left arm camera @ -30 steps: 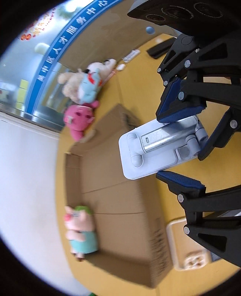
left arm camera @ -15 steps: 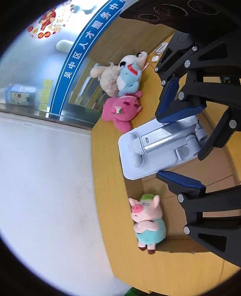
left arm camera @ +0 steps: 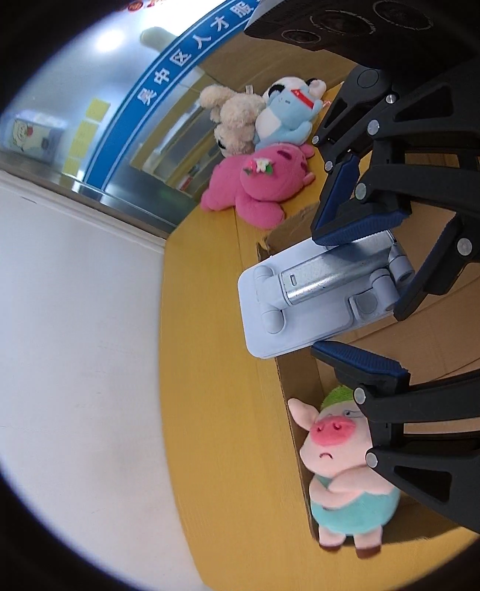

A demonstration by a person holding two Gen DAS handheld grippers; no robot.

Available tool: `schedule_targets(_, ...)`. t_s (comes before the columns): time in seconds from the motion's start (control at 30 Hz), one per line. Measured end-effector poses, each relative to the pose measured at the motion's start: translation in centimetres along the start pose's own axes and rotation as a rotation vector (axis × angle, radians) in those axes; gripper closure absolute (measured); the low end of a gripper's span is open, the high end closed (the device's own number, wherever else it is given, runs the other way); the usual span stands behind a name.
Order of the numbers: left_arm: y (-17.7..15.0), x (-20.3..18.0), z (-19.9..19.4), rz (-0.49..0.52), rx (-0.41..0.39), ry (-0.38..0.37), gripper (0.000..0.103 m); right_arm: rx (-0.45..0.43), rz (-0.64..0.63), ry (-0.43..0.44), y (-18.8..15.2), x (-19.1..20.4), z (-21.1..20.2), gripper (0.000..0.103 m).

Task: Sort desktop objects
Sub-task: 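Lift the grey phone stand and carry it over the box with both grippers, then lower the phone stand into the box and open both grippers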

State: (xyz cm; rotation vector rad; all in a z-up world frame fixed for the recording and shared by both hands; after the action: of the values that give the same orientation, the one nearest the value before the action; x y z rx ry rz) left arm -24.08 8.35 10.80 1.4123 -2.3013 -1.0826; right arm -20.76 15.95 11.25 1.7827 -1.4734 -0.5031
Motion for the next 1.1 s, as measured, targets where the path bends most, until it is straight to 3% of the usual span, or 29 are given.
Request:
schedule_targets(0.4,-3.4,3.2,14.0,-0.116,0.247,-0.06,0.05,0.247,0.103,-0.016,-3.8,-6.1,13.2,0.035)
schedule_targets(0.57,-4.0,3.0,15.7,-0.124,0.303,-0.062,0.053,0.34,0.156,-0.015,-5.2,-7.4,15.9,0.033)
schedule_targets(0.63,-3.8,2.8,15.3,-0.125,0.303,-0.046,0.053,0.332,0.14,-0.049,-5.0,-7.2,15.8,0.03)
schedule_targets(0.7,-3.2,2.1,13.5,-0.093,0.259,-0.016,0.053,0.314,0.122,-0.072,-4.8,-6.9,15.2,0.021)
schedule_targets(0.83,-2.0,1.3,8.0,-0.047,0.165,0.017,0.053,0.293,0.139,-0.064,-4.0,-7.1,12.2,0.013)
schedule_targets(0.97,-1.9,-0.2,-0.1,0.02,0.038,0.071,0.05,0.21,0.171,-0.033,-3.3,-7.4,5.6,0.008)
schedule_targets(1.03,-2.7,-0.9,-4.9,0.048,-0.032,0.1,0.046,0.144,0.163,-0.021,-3.3,-6.7,1.6,0.001)
schedule_targets(1.1,-3.6,-2.1,-9.6,0.069,-0.115,0.144,0.038,0.064,0.156,-0.034,-3.0,-6.6,-2.1,0.0)
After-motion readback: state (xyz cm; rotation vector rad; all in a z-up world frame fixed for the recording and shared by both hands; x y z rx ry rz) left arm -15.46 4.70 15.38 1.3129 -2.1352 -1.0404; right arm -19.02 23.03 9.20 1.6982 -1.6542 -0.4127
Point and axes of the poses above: each gripper's, at about its wrist camera, not at the fingertips, and z roughly the way its jaws point, x to its left, y to its top, the point moved 1 cm from there along z, roughly the way its jaws point, and after that the axes turned 10 degrees about z, right-handed, at the moved point
